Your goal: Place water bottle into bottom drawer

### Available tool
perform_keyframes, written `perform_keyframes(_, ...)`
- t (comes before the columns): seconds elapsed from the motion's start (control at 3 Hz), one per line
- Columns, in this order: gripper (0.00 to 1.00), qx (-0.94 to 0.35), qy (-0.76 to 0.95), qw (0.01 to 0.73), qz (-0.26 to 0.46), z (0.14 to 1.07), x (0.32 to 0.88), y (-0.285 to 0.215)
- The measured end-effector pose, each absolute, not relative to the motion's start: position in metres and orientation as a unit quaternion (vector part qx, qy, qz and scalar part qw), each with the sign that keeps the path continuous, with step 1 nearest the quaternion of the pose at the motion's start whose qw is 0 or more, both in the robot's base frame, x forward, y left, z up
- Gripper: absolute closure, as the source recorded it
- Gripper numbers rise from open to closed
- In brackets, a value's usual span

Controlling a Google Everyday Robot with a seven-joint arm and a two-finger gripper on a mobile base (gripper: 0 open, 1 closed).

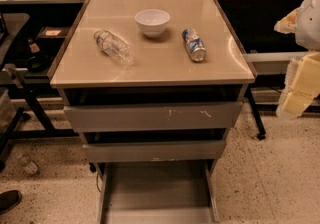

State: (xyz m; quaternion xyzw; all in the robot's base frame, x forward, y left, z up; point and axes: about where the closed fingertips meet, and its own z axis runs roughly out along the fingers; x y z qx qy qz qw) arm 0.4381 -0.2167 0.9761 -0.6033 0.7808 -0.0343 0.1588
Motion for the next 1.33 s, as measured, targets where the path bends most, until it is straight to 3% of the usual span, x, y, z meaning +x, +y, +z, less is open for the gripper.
perform_keyframes(0.67,0.0,-0.608,0.776,0.162,-0.041,0.98,0.442,-0.197)
perform_keyframes(1.33,0.0,-0.648,0.742,0.153,-0.077,0.982,0.471,-0.103)
